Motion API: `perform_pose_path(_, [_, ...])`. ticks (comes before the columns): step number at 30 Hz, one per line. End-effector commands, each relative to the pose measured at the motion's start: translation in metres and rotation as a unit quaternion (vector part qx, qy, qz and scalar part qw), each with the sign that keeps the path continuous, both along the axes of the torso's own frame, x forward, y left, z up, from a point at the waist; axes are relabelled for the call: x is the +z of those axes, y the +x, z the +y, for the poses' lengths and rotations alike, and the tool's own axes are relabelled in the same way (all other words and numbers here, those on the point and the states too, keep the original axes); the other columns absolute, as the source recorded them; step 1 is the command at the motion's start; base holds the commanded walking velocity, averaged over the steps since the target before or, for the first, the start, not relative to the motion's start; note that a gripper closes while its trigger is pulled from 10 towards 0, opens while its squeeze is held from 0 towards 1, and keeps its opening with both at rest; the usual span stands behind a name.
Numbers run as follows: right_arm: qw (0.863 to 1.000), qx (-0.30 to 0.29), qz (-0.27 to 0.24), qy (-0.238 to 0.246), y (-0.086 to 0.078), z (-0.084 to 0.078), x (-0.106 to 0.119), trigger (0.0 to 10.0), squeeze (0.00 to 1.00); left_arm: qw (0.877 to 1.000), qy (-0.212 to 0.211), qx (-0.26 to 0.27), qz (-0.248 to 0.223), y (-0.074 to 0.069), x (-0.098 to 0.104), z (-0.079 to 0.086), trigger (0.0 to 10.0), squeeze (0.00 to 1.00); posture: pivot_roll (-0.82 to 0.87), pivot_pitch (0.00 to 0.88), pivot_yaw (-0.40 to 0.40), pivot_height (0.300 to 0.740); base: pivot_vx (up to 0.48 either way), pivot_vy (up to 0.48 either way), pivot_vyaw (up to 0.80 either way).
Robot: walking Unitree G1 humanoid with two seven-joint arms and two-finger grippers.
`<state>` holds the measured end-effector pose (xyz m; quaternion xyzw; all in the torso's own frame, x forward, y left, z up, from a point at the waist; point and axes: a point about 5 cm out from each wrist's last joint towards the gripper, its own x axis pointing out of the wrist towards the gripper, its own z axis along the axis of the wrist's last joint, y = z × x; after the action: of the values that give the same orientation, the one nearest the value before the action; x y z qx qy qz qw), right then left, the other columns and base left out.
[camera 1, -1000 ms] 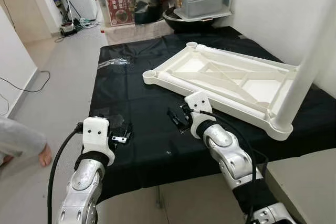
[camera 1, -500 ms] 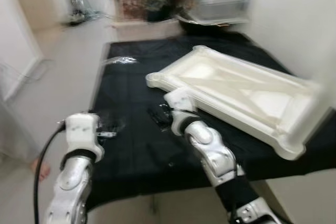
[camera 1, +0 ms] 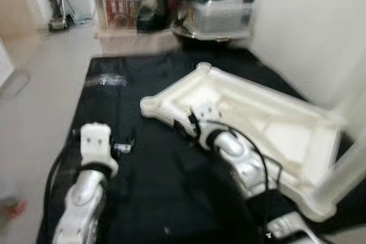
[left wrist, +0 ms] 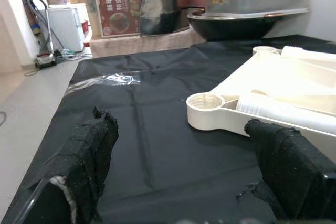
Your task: Building children table
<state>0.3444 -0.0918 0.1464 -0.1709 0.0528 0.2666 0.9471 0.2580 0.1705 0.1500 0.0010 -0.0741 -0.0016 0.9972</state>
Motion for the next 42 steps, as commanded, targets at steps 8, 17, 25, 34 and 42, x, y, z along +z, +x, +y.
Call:
perform_pose_path(8, [0.991,0.068,0.096,-0.062,0.006,-0.026,-0.024,10.0,0.00,1.000,0.009,0.026,-0.006,-0.009,0.000,0.013,10.0,0.00,0.05,0.000,-0.056,0.740,0.000,0.000,0.00])
perform_pose_path(17, [0.984,0.050,0.146,-0.085,0.017,-0.048,-0.032,10.0,0.00,0.999,0.011,0.034,-0.008,-0.011,0.000,0.014,10.0,0.00,0.07,0.000,-0.074,0.740,0.000,0.000,0.00])
perform_pose_path(25, [0.967,0.070,0.208,-0.128,0.011,-0.060,-0.050,9.8,0.00,0.999,0.012,0.038,-0.009,-0.010,-0.001,0.014,10.0,0.00,0.07,0.000,-0.085,0.740,0.000,0.000,0.00])
perform_pose_path(34, [0.960,0.026,0.245,-0.134,0.011,-0.075,-0.064,10.0,0.00,0.999,0.010,0.039,-0.009,-0.011,-0.005,0.011,10.0,0.00,0.07,0.000,-0.102,0.740,0.000,0.000,0.00])
perform_pose_path(42, [0.937,0.170,0.256,-0.164,-0.002,-0.071,-0.066,0.0,0.00,0.999,0.009,0.037,-0.008,-0.010,-0.005,0.010,10.0,0.00,0.07,0.000,-0.105,0.740,0.000,0.000,0.00])
